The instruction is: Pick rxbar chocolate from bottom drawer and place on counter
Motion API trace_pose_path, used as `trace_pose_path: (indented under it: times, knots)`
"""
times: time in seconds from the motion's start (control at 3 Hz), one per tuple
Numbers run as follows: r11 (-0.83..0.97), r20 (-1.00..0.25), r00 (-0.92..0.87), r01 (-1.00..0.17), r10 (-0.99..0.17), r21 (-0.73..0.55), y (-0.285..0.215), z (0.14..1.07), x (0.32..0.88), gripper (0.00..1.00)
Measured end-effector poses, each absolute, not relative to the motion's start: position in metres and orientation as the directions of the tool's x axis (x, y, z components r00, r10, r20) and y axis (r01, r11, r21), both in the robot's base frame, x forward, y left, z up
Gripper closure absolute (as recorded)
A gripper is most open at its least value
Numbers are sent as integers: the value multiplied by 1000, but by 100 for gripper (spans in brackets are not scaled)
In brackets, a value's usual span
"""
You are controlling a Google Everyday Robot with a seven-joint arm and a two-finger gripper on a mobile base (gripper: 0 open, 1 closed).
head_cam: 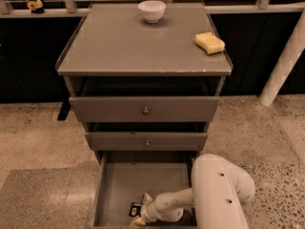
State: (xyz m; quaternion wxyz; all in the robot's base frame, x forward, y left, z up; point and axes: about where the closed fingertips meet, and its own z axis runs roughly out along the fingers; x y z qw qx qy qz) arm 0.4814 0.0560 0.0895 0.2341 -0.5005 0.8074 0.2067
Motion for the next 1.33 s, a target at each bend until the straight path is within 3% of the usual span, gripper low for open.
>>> trace_pose_path:
  times: [0.33, 1.33]
  knots:
    - [414, -585, -389, -905, -712, 99, 56, 89, 481, 18]
    - [414, -587, -390, -905, -710, 100, 59, 102, 482, 87]
